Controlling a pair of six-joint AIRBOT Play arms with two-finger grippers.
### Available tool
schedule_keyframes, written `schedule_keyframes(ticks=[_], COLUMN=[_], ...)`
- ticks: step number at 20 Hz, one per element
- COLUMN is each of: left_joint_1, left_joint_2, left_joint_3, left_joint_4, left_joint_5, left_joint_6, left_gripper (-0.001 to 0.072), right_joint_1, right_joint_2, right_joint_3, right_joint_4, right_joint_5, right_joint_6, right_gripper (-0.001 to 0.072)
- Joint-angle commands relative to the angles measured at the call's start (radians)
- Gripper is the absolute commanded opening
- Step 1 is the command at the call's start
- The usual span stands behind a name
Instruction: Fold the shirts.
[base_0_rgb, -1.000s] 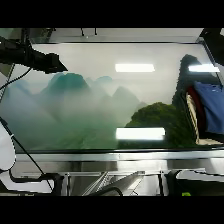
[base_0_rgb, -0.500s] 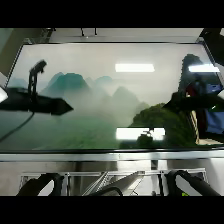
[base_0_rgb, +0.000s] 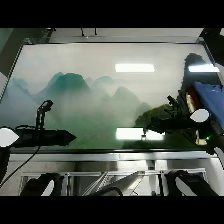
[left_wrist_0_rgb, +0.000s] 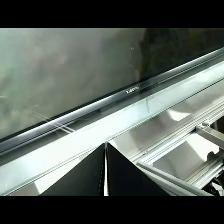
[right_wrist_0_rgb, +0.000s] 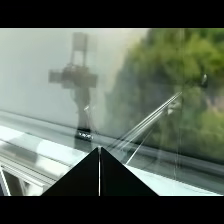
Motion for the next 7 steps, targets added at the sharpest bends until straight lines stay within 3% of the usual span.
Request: schedule_keyframes(ticks=[1,7], left_joint_1=[-0.001,-0.001], left_joint_2=[0.019,0.019], left_joint_3=[-0.024,-0.024], left_joint_4=[0.001,0.001], left_joint_5=[-0.004,-0.006], left_joint_6=[0.001,0.001], left_gripper=[0.0012,0.0011], right_joint_1=[0.007,0.007], right_joint_2=[0.002,0.002], right_joint_3=[-0.009,-0.009], right_joint_4=[0.002,0.002], right_joint_5=[-0.006,-0.006], right_joint_6=[-0.002,-0.002], right_gripper=[0.0021,0.0021])
